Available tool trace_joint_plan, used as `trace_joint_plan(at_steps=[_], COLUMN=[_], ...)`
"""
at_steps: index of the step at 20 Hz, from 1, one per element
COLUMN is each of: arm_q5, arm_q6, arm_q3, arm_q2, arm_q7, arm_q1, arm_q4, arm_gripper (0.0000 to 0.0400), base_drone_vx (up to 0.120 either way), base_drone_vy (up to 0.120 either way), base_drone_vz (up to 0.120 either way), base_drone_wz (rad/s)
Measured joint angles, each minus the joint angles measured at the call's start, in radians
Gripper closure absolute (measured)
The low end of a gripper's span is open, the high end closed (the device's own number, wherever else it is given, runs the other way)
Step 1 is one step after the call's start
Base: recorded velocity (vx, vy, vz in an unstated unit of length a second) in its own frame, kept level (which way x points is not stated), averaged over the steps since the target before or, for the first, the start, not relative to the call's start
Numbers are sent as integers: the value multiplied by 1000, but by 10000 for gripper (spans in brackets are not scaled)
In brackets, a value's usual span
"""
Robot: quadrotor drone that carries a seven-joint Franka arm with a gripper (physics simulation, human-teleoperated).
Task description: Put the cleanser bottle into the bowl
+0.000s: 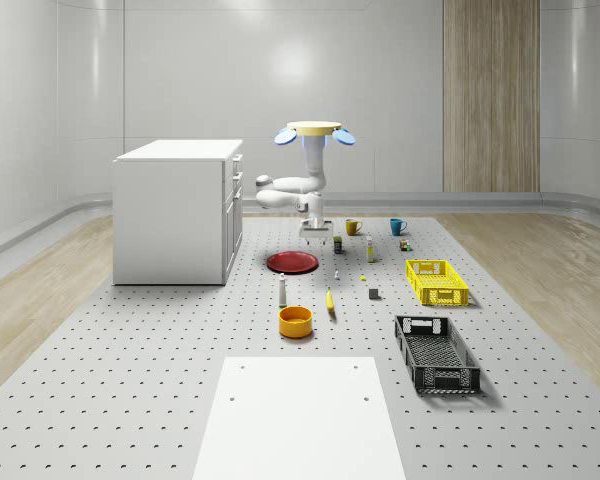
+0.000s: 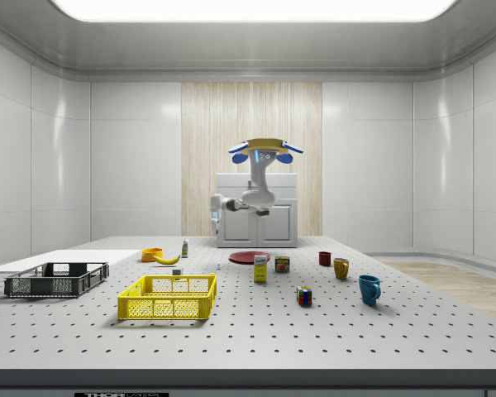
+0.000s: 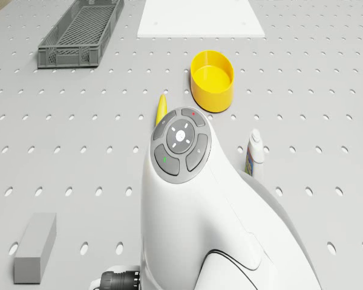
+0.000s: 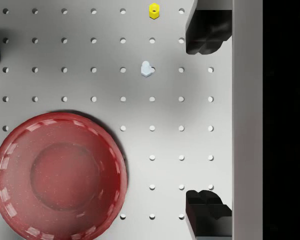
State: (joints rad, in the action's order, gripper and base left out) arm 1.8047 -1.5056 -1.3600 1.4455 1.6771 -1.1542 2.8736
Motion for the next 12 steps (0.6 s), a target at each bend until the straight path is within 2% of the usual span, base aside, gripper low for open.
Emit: trace_joint_plan(at_steps=[4,10,12], arm_q5=[-4,-8,-10], arm_q6=[-8,-19,-22], arm_q3=[-1,-3,-4], arm_q2=[8,20,24], arm_q7=[2,4,4], arm_q1=[-2,-5,-5], arm_q4=[0,-1,-1], arm_gripper=[0,0,0], base_drone_vx=[120,120,120], base_drone_vy=[-110,0,-100], base_drone_vz=[0,0,0], base_drone_wz=[0,0,0])
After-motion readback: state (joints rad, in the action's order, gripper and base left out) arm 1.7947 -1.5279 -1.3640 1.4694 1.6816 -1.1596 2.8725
